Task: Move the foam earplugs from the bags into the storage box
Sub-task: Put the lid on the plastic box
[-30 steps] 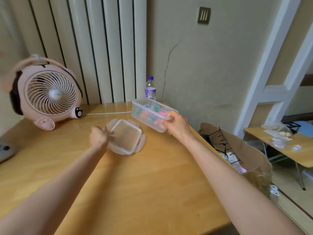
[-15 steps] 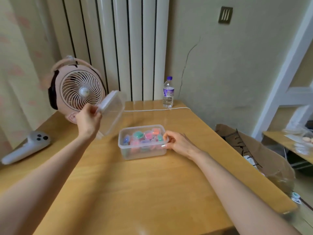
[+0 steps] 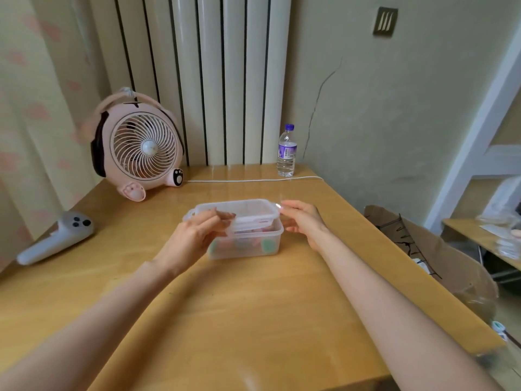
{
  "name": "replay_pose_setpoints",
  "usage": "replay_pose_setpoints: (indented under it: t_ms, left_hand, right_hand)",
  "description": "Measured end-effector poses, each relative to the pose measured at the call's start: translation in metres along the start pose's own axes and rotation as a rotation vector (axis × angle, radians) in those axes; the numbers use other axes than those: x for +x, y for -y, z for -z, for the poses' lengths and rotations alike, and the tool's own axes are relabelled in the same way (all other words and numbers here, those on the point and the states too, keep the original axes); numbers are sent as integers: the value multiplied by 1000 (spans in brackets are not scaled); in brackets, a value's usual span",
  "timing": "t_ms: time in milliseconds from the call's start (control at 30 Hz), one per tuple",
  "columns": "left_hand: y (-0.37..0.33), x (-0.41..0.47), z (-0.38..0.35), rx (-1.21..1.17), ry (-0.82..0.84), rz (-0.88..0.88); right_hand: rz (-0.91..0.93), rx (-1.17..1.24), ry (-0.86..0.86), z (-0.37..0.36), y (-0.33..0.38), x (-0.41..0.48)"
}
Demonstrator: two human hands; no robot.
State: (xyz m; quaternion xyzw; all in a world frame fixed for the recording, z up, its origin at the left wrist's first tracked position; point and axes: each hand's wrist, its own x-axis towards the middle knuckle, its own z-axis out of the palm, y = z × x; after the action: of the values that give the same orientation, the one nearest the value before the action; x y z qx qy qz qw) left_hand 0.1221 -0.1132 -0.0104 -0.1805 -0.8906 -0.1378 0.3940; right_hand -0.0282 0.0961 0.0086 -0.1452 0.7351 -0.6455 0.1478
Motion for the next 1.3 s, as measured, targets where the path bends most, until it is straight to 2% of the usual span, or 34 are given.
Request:
replay_pose_setpoints:
  t_ms: [233, 333, 400, 433, 500, 533, 600, 700, 933, 1067, 1200, 1300]
  left_hand:
    - [1, -15, -3, -72, 130, 85]
    - [-5, -12, 2, -118, 84, 183]
    - [-1, -10, 2, -87, -42, 368]
    - [2, -9, 1, -96, -49, 502]
    - [6, -9, 0, -194, 76, 729]
    - [6, -9, -1, -235, 146, 776]
    - [3, -10, -4, -266, 204, 779]
    - [-2, -10, -7, -269, 178, 765]
    - [-6, -13, -6, -249, 179, 800]
    - [-11, -14, -4, -281, 223, 817]
    - [-17, -11, -7, -311, 268, 829]
    - [-18, -11, -10, -308, 244, 830]
  right_hand:
    - [-66, 95, -40, -7, -7, -2]
    - [-83, 127, -58, -7, -7, -4]
    - [-96, 141, -78, -7, -5, -4]
    - [-103, 147, -85, -8, -5, -4]
    - [-109, 162, -100, -8, -5, -6]
    - [-104, 167, -116, -7, -4, -7]
    - [-77, 181, -163, -4, -3, -7]
    - [-75, 194, -196, 0, 0, -11]
    - [-81, 131, -78, 0, -2, -21]
    - [-67, 32, -107, -4, -2, -19]
    - [140, -326, -269, -11, -3, -19]
    - [194, -458, -266, -24, -6, -23]
